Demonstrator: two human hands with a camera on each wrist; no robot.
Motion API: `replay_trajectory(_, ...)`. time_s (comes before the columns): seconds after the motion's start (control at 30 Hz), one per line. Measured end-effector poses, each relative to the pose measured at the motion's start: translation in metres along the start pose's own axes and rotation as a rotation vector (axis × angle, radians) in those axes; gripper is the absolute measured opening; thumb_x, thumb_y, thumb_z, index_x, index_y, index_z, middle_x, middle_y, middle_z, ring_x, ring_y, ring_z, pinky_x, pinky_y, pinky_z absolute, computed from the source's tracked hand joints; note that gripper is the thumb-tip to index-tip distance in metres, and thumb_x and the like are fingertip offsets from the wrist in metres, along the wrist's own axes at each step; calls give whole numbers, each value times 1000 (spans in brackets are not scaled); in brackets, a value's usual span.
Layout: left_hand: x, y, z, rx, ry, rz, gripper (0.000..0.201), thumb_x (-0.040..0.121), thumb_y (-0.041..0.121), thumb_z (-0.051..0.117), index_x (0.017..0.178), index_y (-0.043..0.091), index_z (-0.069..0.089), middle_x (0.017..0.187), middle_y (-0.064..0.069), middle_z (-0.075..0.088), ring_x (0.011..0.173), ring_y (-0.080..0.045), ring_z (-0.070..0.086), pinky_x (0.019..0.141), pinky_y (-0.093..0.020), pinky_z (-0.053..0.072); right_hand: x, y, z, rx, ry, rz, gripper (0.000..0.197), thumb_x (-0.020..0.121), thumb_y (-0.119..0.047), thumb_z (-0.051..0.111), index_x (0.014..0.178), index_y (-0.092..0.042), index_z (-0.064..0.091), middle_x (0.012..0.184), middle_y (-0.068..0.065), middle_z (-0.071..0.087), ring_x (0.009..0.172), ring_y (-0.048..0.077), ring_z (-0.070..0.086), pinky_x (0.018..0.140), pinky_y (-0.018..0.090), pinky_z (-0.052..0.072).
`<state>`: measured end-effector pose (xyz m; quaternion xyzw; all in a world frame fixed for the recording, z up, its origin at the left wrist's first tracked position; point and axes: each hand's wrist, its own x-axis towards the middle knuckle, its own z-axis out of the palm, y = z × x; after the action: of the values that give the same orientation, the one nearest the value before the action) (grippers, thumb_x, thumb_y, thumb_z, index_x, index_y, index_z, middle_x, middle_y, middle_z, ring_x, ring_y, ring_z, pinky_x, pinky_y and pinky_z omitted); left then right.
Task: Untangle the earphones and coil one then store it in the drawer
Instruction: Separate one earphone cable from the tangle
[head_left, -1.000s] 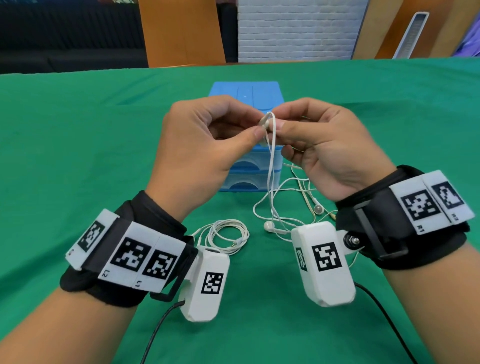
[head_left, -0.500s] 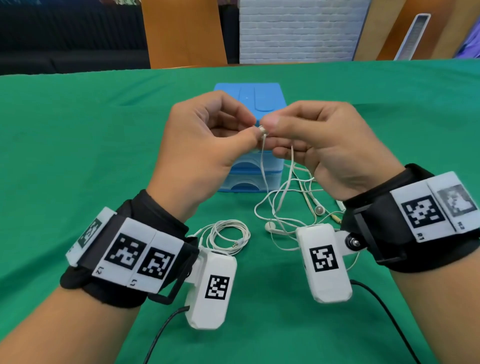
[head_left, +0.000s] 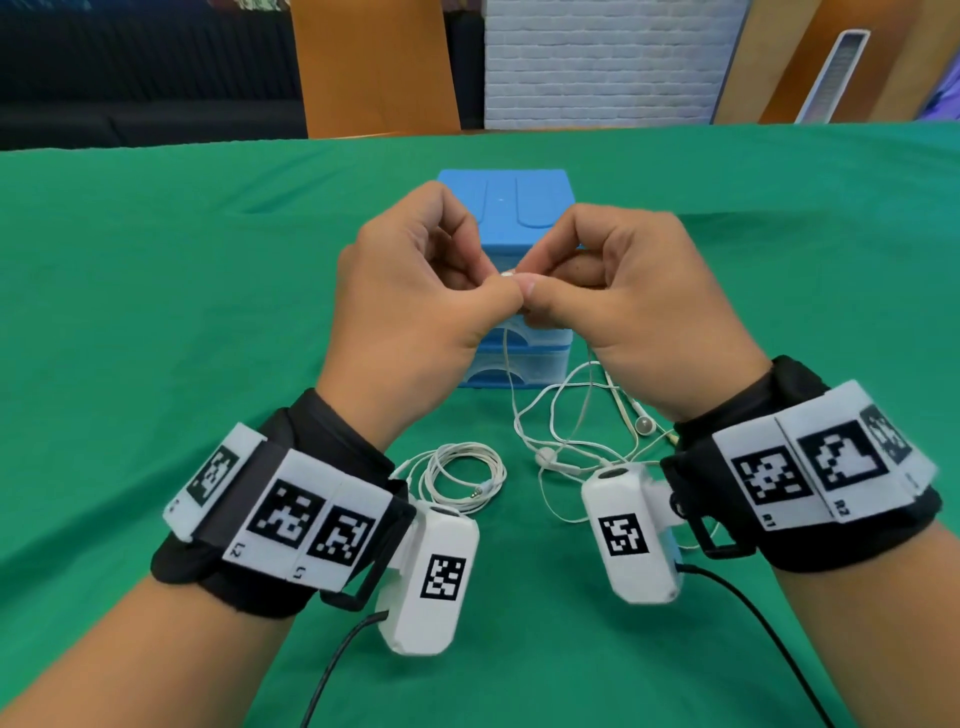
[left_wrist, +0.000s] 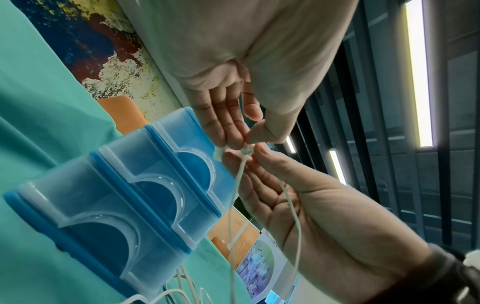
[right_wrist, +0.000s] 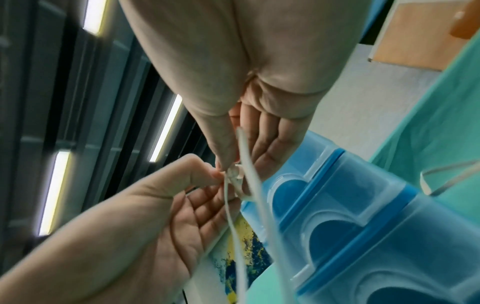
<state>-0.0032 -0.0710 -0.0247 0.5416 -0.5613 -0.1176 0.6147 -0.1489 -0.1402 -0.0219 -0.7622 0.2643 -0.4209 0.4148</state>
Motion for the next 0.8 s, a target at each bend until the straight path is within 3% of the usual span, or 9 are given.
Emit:
replay_trajectory(0.07,-2,0,1,32,-14,5,31,67,20,76,75,18,46,68,-4,65,55,-14,49,54,-30,45,1,2,-1,-106,-12,-24,11,84,-13,77,85,-5,68,78,13,73,74,37,69,74,53,59)
replay_trajectory(0.17,-3,-1,2,75,-52,10,32,68,20,72,76,20,41,67,-2,61,55,-14,46,54,-33,43,2,2,-4,-283,-38,-57,10,84,-21,77,83,-14,70,77,1,71,70,20,66,72,43,58)
replay_trajectory(0.23,-1,-2,-1,93,-101,8,31,68,21,68,74,22,38,66,3,59,54,-14,43,54,-32,40,2,1,-6,-312,-61,-57,10,84,-21,78,82,-14,70,77,1,71,70,22,65,71,41,57)
replay_trajectory(0.33,2,-3,-5,100,-175,-8,31,67,17,67,74,21,37,66,1,59,56,-18,42,55,-32,38,2,0,-10,-230,-107,-47,12,82,-18,78,82,-9,71,76,7,73,66,23,63,67,45,57)
replay_trajectory(0.47,4,-4,-7,94,-221,-12,28,66,26,66,73,23,40,69,-6,63,57,-30,50,56,-39,42,1,1,-11,-167,-119,-34,12,82,-15,79,80,-6,71,73,14,72,62,17,59,62,43,54)
replay_trajectory(0.6,5,-8,-7,13,-240,-84,20,69,13,68,79,15,51,71,-9,62,60,-18,48,59,-33,40,1,4,-11,-63,-118,29,11,85,-7,76,81,0,70,69,12,71,58,14,59,58,31,50)
replay_trajectory(0.67,5,-8,-9,-48,-257,-120,15,72,6,65,85,10,60,70,-8,60,64,-18,48,62,-33,40,0,6,-10,1,-107,73,10,87,-5,74,81,1,69,67,9,69,56,12,58,56,23,48)
replay_trajectory(0.8,6,-6,-13,-107,-279,-69,14,83,-6,67,89,6,70,82,-16,70,70,-17,62,68,-31,49,1,6,-10,181,-30,173,9,89,-6,70,81,-2,67,69,11,68,55,12,55,55,21,46)
